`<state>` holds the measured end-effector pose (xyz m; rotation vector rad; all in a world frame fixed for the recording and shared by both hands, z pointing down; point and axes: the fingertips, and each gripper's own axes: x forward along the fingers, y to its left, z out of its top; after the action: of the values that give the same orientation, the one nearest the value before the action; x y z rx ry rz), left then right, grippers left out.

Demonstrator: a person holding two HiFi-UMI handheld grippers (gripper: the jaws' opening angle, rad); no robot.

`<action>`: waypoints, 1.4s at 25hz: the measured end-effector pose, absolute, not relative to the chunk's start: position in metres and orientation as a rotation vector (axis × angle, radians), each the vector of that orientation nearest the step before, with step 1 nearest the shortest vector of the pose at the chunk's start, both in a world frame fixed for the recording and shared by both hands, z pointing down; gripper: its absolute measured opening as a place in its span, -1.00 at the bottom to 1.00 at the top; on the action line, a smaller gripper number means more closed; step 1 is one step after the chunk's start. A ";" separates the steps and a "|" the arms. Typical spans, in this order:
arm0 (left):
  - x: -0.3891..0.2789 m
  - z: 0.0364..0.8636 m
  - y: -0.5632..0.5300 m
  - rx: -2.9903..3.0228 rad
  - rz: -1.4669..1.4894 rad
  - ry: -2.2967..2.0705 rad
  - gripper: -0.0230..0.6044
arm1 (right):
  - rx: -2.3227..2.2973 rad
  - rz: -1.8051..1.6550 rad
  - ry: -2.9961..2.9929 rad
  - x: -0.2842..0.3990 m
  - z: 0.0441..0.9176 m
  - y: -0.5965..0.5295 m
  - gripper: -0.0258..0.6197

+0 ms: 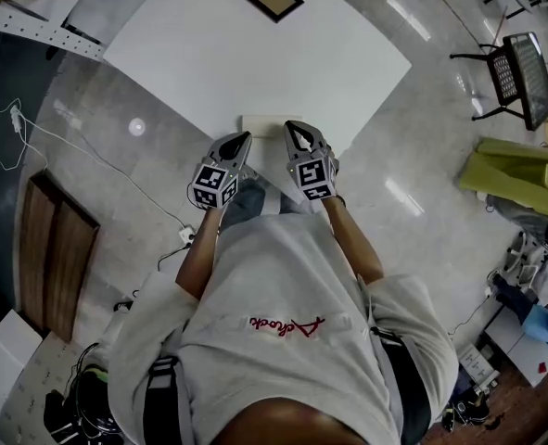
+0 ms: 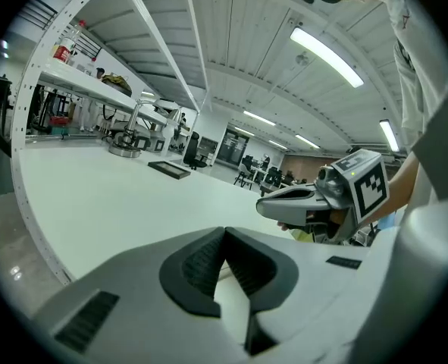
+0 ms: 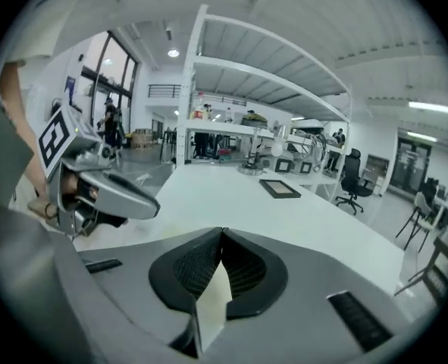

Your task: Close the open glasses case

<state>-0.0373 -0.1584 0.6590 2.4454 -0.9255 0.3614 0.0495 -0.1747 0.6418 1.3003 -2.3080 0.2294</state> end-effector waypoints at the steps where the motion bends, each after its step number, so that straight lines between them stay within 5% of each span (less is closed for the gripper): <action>1: -0.037 0.657 -0.159 2.453 0.358 -0.923 -0.85 | 1.331 0.272 -2.337 0.051 0.636 -0.176 -0.91; 12: -0.031 0.629 -0.168 2.522 0.282 -0.880 -0.85 | 1.567 0.570 -2.506 0.057 0.604 -0.178 -0.91; 35: -0.027 0.578 -0.113 2.657 0.216 -0.932 -0.85 | 1.677 0.322 -2.554 0.059 0.550 -0.110 -0.92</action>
<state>-0.0273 -0.1129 0.5779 2.6568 -0.9323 0.2158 0.0586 -0.1100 0.5496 1.6770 -2.5536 0.3225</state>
